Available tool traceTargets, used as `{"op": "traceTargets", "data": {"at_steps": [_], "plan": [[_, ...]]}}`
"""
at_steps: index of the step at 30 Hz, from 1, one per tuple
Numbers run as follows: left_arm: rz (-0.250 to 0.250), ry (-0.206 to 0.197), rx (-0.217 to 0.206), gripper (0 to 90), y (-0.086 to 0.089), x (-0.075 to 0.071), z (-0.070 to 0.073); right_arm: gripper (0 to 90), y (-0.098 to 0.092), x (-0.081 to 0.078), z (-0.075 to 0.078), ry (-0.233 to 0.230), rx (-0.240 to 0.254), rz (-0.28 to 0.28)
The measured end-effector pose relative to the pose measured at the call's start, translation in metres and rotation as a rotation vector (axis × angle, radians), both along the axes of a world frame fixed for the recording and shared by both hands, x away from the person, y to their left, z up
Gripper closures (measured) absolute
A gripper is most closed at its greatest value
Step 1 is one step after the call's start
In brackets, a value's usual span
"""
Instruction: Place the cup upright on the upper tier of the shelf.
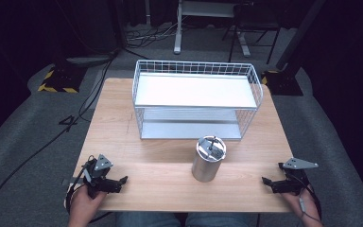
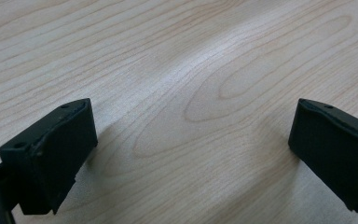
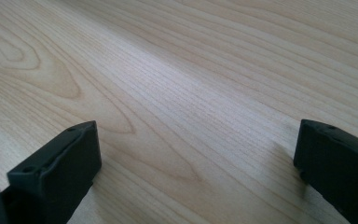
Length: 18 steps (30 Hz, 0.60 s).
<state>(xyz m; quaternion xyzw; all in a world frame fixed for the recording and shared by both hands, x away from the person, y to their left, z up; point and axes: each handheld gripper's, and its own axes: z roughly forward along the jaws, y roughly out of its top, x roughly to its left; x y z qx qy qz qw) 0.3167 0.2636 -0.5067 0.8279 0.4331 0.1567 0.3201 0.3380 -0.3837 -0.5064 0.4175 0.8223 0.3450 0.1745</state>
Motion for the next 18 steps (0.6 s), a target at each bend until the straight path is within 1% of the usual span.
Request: {"op": "traceTargets", "data": {"at_steps": [16,17,18], "plan": [[0.001,0.002,-0.003,1.3,-0.0002,-0.0001,-0.0001,1.0,0.0013,0.0007,0.0003,0.003,-0.001,-0.014],[0.003,0.001,-0.003,1.3,-0.0002,0.0002,-0.0001,1.0,0.0029,0.0014,0.0005,0.006,0.001,-0.057],[0.003,0.001,-0.003,1.3,-0.0002,0.0002,-0.0001,1.0,0.0029,0.0014,0.0005,0.006,0.001,-0.057]]}}
